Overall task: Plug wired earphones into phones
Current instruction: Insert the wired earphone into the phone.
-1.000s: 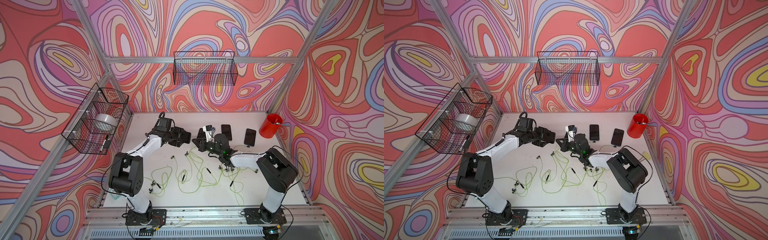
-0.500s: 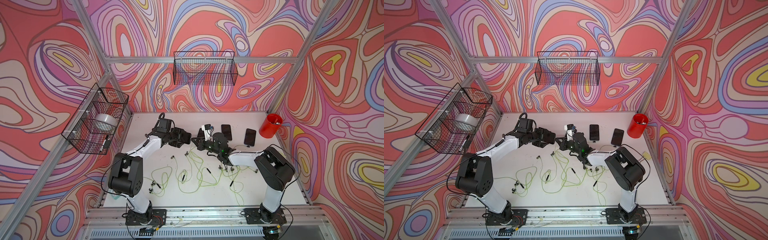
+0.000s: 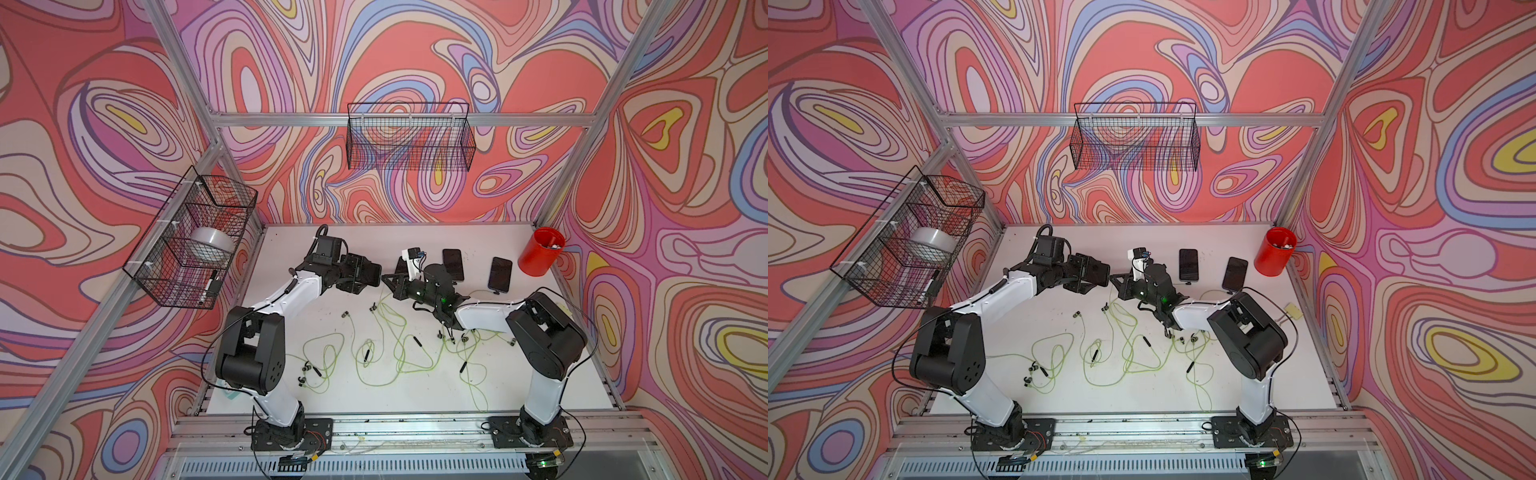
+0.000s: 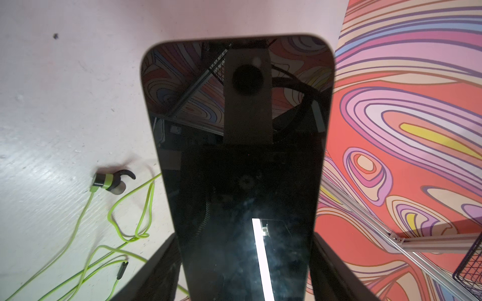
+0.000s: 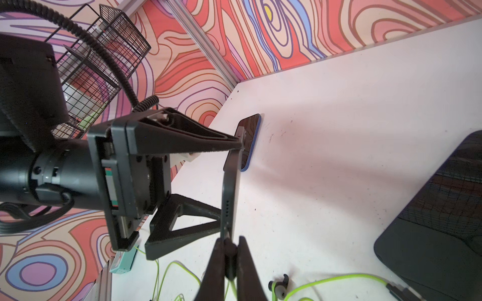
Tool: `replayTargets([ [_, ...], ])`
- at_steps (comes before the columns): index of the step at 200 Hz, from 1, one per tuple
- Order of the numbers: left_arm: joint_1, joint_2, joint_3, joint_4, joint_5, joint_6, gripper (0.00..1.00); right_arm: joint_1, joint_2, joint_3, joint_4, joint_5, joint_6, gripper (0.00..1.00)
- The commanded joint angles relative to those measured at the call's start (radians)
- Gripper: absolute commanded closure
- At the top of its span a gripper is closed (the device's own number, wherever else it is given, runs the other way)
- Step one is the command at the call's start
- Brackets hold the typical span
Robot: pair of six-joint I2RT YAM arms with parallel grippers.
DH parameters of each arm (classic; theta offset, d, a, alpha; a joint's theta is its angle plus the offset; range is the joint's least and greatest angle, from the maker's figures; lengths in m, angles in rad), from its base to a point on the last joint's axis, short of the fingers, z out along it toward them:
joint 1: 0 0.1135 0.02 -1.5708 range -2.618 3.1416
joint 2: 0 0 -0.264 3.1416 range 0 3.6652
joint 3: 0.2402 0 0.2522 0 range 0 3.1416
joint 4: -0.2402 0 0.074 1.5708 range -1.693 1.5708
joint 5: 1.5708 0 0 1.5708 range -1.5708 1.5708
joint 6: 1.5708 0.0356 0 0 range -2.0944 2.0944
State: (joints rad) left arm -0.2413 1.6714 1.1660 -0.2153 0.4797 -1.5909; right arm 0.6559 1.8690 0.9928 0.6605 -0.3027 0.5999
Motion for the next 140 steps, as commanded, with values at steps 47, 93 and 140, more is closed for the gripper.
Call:
replayTargets([
  [47, -0.013, -0.063, 0.006, 0.03, 0.02, 0.0, 1.0, 0.005, 0.032, 0.053, -0.112, 0.047, -0.004, 1.0],
  [93, -0.04, -0.057, 0.039, 0.005, 0.036, 0.028, 1.0, 0.006, 0.05, 0.081, -0.152, 0.03, -0.023, 1.0],
  [140, -0.069, -0.038, 0.069, -0.036, 0.07, 0.074, 1.0, 0.005, 0.047, 0.104, -0.18, 0.017, -0.062, 1.0],
])
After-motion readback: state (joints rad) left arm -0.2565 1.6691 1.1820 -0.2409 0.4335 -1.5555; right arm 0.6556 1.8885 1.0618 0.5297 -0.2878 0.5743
